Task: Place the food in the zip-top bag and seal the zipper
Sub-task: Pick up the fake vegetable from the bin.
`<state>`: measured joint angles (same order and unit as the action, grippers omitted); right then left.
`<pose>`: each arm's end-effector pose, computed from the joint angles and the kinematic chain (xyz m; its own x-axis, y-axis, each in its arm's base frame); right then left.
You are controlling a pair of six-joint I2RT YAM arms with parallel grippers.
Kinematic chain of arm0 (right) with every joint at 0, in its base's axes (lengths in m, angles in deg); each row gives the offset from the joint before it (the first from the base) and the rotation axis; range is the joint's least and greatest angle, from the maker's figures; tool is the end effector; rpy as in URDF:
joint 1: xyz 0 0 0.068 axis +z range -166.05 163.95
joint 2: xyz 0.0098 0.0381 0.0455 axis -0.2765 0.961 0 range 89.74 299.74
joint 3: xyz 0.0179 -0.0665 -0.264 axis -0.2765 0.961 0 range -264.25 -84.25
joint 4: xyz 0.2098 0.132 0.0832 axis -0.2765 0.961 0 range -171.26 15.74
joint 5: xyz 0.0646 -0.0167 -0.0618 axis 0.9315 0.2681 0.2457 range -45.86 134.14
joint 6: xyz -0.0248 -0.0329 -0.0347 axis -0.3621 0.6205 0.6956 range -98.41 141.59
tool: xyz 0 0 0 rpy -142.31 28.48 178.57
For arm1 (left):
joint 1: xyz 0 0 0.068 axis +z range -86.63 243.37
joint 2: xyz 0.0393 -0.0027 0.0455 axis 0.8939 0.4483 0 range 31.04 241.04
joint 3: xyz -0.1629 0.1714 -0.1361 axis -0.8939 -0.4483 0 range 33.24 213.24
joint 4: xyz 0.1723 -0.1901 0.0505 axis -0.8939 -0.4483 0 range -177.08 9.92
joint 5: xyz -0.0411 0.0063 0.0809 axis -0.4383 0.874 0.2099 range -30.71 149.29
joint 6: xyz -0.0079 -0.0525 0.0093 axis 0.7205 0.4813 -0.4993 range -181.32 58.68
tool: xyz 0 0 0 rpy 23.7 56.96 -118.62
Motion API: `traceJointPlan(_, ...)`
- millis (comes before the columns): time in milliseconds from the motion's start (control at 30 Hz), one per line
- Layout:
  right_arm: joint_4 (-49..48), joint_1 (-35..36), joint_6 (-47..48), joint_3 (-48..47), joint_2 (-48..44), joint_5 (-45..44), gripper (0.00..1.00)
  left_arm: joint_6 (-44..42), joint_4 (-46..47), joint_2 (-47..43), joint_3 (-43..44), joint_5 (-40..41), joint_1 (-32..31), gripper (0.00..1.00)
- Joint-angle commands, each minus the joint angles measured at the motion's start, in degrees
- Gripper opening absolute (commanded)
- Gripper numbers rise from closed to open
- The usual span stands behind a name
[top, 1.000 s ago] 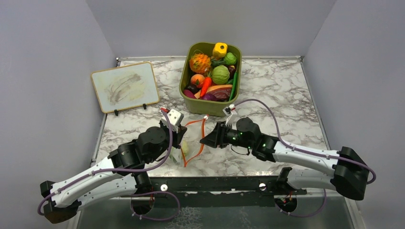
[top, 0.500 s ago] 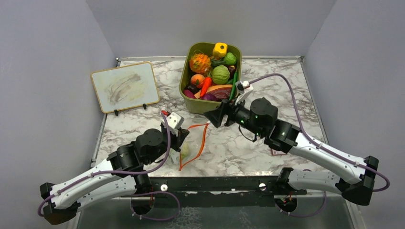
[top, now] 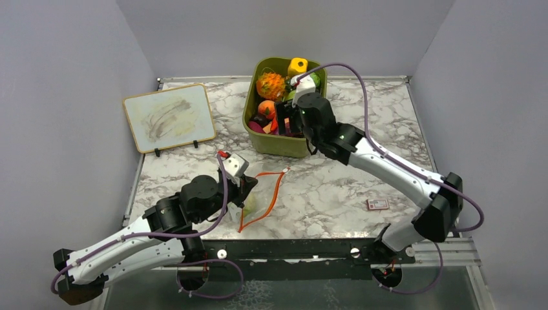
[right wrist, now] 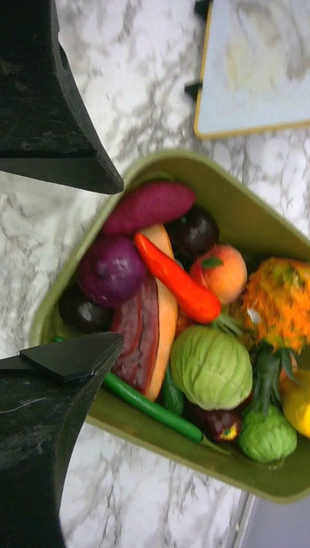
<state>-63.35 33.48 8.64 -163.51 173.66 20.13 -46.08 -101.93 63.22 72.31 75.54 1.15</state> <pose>0.2313 0.2488 0.3751 -0.3439 -0.0878 -0.9349 -0.3837 0.9219 0.0546 0.0728 -0.1168 0.3152 -0.3064 0.0397 -0.9511 0.6663 0.7225 -0.1845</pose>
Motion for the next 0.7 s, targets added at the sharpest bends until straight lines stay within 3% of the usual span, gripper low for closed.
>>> traceJointPlan(0, 1.0, -4.8, 6.1, -5.4, 7.0, -2.4, 0.8, -0.6, 1.9, -1.0, -0.1, -2.1, 0.1, 0.0)
traceJointPlan(367, 4.5, -11.1, 12.1, -20.7, 26.8, -0.8, 0.8, -0.4, 2.1, -2.4, -0.4, -2.1, 0.1, 0.0)
traceJointPlan(667, 6.4, -13.8, 14.5, -27.7, 35.4, -2.9, 0.82, -0.4, 1.8, -1.8, -0.2, -2.4, 0.2, 0.0)
